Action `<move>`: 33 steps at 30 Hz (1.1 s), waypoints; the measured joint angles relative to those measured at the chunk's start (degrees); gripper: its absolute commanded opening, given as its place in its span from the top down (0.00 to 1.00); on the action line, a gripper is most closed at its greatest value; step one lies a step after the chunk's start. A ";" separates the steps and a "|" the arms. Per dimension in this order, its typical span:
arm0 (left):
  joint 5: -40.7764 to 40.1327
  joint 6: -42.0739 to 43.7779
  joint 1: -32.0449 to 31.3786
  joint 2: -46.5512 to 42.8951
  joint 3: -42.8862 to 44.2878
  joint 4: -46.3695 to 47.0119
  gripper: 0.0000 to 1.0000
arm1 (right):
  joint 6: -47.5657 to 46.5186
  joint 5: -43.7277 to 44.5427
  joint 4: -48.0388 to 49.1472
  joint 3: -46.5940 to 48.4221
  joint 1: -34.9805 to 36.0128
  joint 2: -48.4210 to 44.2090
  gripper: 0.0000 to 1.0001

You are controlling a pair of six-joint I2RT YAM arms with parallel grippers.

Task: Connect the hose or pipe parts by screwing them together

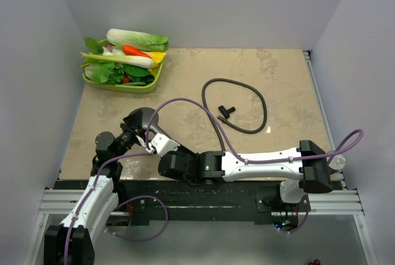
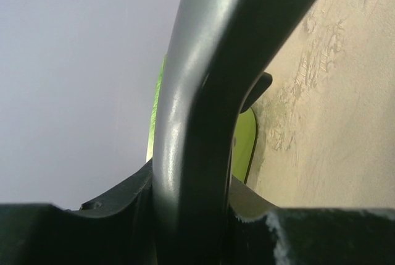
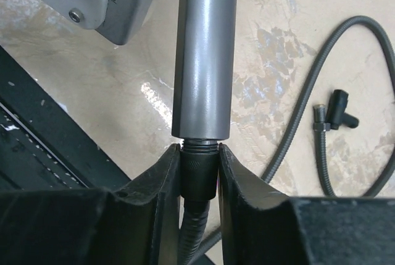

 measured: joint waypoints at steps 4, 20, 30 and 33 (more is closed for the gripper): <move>-0.09 -0.31 0.00 0.02 0.00 -0.02 1.00 | -0.07 -0.42 0.50 -0.31 -0.02 -0.31 1.00; -0.37 -1.90 0.00 0.09 0.87 0.74 1.00 | 10.36 -36.33 15.50 -13.64 -16.46 -14.75 1.00; -1.01 -0.33 0.04 0.11 0.87 -0.33 1.00 | 22.14 -55.15 32.09 -24.76 -23.91 -15.47 1.00; -1.01 0.26 0.07 0.11 0.87 -0.37 1.00 | 27.65 -60.35 41.13 -29.53 -25.73 -15.06 1.00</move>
